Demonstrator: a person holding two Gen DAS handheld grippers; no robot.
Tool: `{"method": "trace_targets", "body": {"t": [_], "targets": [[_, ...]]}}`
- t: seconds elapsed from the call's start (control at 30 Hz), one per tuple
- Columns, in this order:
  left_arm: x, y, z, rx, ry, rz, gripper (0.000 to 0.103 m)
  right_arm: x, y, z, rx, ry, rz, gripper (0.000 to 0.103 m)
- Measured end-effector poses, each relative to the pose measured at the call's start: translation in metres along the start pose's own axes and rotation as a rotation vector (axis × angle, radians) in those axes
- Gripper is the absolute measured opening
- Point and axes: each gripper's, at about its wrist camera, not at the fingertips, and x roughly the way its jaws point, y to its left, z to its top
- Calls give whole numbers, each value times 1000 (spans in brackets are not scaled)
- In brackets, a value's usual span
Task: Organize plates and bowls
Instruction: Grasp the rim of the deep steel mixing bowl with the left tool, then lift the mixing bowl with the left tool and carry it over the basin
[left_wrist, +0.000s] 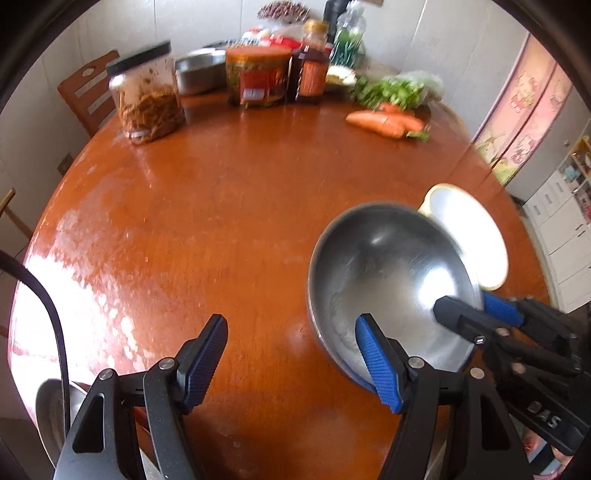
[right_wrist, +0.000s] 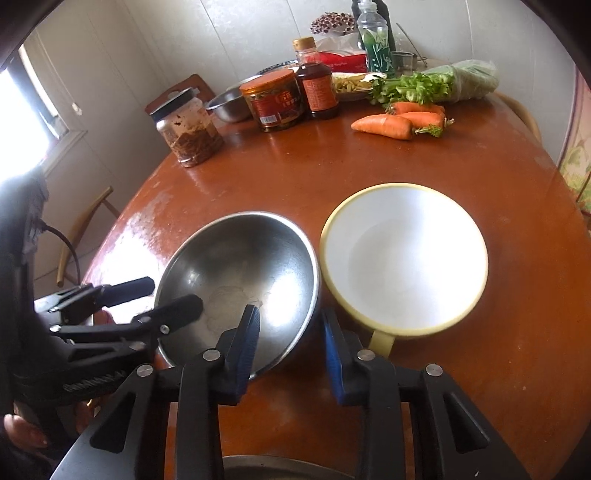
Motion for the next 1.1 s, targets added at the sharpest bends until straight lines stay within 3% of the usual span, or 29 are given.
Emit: {"method": "trace_targets", "body": {"t": [0.23,0.4,1.1], "targets": [[6,3,-1,-36,16,-55,67,2,4,0,-41,-11,-20,32],[5,1,-2,-48,16,-127,39,2,8,-1,-59,-12,-10,30],[-36,-2,-14,-30,-68,-125,39,-26,23,-7,-75,-66,26,29]]}}
